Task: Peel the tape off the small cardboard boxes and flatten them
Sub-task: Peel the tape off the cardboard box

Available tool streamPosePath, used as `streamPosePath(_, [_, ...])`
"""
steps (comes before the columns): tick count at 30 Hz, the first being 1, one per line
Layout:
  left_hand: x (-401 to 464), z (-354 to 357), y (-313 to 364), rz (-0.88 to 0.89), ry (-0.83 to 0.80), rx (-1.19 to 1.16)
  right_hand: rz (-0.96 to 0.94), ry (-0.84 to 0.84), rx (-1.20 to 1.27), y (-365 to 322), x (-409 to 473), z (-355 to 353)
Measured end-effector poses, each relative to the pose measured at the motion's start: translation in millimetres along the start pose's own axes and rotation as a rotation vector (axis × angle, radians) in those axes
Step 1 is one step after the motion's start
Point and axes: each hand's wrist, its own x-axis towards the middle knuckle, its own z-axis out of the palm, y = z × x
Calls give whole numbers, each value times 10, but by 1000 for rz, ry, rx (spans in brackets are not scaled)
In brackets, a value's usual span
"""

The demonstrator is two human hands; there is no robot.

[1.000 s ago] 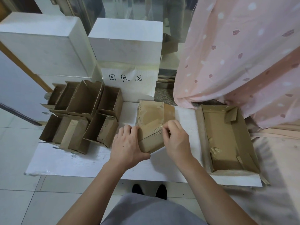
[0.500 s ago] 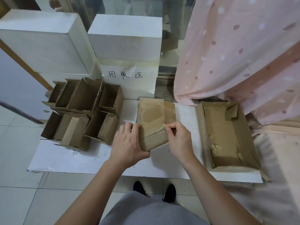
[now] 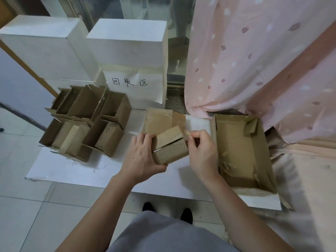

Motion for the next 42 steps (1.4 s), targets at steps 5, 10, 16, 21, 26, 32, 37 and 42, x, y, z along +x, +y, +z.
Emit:
streamPosePath(5, [11, 131, 242, -25, 26, 4, -51, -147, 49, 138, 27, -284])
streamPosePath(10, [-22, 203, 361, -10, 54, -28, 164, -222, 258, 250, 145, -454])
streamPosePath(16, [-92, 216, 372, 5, 93, -46, 399, -397, 379, 321, 256, -438])
streamPosePath(21, [-93, 251, 422, 30, 79, 6, 577, -368, 422, 526, 247, -355])
streamPosePath(26, [-50, 381, 473, 29, 10, 52, 522, -218, 327, 716, 187, -474])
streamPosePath(32, [31, 589, 617, 72, -61, 79, 490, -210, 316, 925, 88, -618])
streamPosePath(37, [76, 667, 623, 105, -76, 100, 589, -323, 421, 1001, 89, -754])
streamPosePath(42, [82, 681, 598, 150, -103, 69, 595, -336, 389, 998, 106, -835])
